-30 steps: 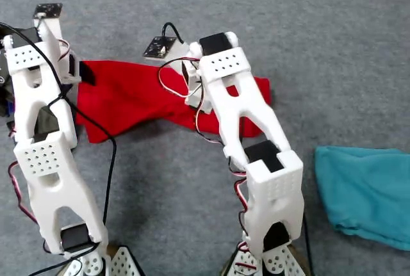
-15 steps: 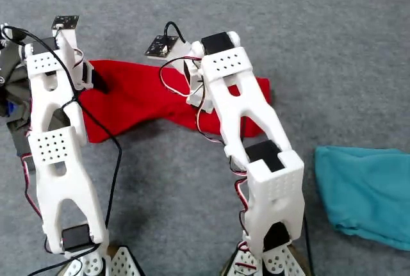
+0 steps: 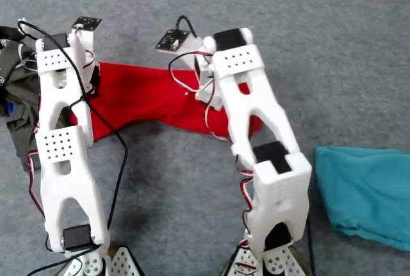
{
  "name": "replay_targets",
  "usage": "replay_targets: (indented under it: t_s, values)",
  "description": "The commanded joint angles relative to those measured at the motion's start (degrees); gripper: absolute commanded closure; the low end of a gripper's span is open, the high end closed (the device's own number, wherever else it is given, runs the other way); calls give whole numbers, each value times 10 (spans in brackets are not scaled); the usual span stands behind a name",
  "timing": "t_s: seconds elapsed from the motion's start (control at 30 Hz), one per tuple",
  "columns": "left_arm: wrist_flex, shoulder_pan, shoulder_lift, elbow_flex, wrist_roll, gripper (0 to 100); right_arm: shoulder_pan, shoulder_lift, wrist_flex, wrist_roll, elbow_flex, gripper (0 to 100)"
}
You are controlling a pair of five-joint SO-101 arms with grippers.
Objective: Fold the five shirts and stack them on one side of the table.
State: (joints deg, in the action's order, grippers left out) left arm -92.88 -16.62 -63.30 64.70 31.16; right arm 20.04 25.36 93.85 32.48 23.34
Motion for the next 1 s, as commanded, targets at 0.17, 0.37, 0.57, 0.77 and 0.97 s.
replay_targets:
  t_s: [0.17,0.37,0.57,0.77,0.97]
  values:
    - [-20,-4,5,155,-44,982,-71,-65,4,-3,22,992]
    - [-73,55,5,297,-44,982,-170,-56,-72,-36,9,992]
    - [-79,137,30,291,-46,982,-240,-15,-246,-120,-23,992]
    - [-79,214,93,170,-43,982,-270,80,-410,-256,-31,992]
    - [-79,293,168,63,-45,982,-350,114,-423,-295,15,992]
